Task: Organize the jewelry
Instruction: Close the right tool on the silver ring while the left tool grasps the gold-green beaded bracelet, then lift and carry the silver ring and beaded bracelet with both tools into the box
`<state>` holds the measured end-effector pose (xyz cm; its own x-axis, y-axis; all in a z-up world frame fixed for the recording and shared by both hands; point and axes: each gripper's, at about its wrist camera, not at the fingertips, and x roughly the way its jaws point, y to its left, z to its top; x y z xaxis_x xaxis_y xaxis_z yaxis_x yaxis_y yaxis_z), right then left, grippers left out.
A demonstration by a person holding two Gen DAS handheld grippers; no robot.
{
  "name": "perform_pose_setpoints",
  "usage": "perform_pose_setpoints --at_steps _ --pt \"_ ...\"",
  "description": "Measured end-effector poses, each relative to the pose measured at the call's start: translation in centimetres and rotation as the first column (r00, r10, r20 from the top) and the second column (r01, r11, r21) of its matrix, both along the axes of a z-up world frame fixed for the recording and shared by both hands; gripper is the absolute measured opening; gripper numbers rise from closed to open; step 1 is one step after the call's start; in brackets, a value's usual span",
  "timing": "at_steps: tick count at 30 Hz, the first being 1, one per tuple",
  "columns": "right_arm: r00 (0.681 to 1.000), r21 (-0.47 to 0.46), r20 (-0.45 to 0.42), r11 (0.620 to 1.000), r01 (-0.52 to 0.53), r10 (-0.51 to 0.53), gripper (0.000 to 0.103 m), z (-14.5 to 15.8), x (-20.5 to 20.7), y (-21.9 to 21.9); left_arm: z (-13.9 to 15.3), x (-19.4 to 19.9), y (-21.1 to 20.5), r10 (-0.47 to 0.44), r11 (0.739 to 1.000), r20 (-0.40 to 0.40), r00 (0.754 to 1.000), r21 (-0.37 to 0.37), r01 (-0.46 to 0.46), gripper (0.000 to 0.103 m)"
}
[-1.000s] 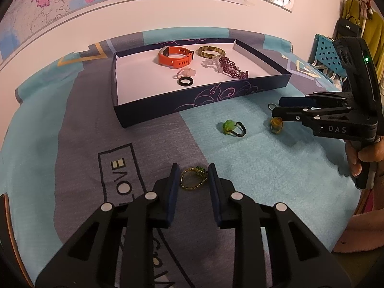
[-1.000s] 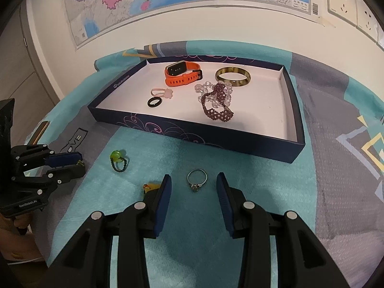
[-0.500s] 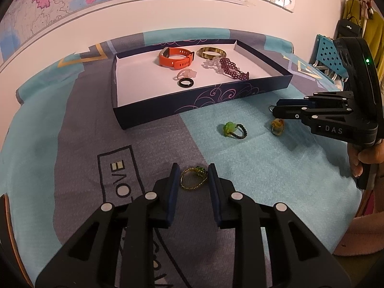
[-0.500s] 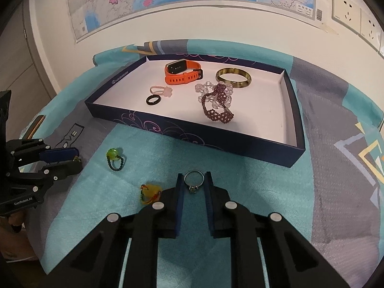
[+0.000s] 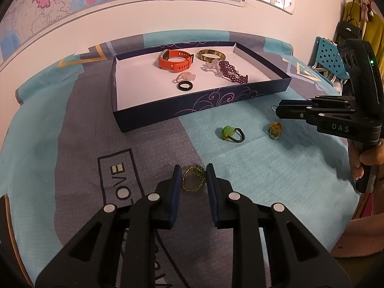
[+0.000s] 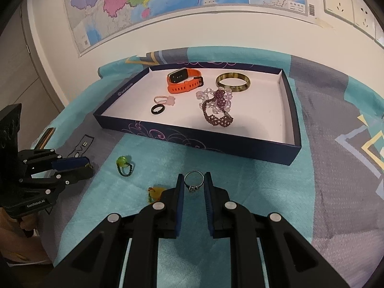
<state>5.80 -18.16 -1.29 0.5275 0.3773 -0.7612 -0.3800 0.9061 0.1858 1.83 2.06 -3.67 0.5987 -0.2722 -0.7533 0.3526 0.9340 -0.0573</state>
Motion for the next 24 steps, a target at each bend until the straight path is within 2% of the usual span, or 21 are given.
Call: perform_pose_setpoints --at_steps 24 --pt "0.998 0.033 0.069 0.999 -0.014 0.012 0.015 2.8 0.9 0.1 3.8 1.9 -1.5 -0.028 0.999 0.102 0.994 -0.039 0.032 0.021"
